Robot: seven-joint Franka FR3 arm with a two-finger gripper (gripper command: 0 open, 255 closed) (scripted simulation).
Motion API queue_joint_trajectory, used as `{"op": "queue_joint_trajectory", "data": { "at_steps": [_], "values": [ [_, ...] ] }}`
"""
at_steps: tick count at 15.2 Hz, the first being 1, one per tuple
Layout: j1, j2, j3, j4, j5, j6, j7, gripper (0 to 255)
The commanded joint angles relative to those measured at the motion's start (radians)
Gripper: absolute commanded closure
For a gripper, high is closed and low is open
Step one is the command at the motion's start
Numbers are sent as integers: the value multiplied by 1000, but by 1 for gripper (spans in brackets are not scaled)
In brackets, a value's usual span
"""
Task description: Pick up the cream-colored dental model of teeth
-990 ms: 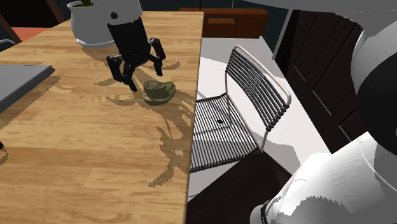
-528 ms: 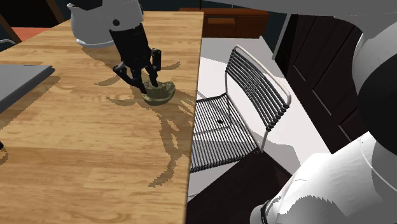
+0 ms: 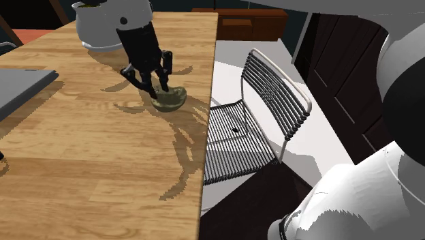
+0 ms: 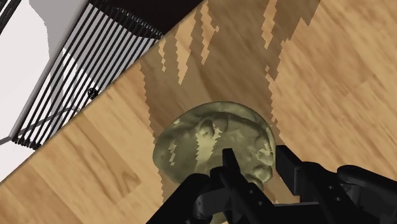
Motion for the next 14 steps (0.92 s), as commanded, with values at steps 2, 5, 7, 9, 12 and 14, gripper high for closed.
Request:
{"op": "queue_joint_trajectory", "data": {
  "at_steps": [2,5,7,9,12,14],
  "values": [
    [0,10,1,48,-2,-39,1,255],
    [1,23,2,104,-4,-82,2,255],
    [1,33,2,144,-6,-112,3,255],
    [2,44,3,185,-8,-142,4,255],
    [3,64,5,251,-11,-189,6,255],
    [4,72,6,278,-13,-207,7,255]
  ]
}}
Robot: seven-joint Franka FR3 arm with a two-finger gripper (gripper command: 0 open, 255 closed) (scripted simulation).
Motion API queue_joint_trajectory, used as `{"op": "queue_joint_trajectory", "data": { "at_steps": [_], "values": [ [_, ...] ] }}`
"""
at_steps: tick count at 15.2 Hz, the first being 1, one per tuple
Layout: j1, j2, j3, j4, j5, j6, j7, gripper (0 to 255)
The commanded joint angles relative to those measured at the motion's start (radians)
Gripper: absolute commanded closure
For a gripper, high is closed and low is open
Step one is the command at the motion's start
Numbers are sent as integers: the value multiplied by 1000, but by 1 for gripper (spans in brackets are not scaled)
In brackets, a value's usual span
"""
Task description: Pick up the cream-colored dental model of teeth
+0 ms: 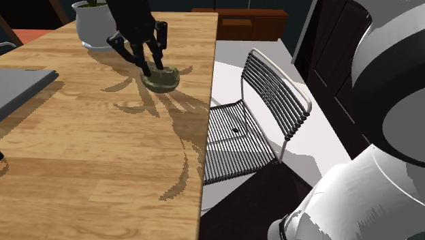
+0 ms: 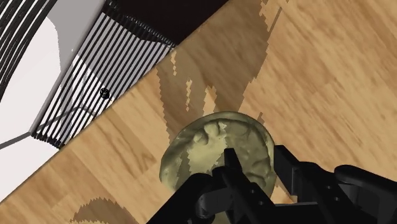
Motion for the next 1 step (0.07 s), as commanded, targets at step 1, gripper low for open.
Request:
{"op": "queue_joint_trajectory", "data": {
  "at_steps": [1],
  "values": [
    [1,5,1,15,-1,-11,1,255]
  ]
}}
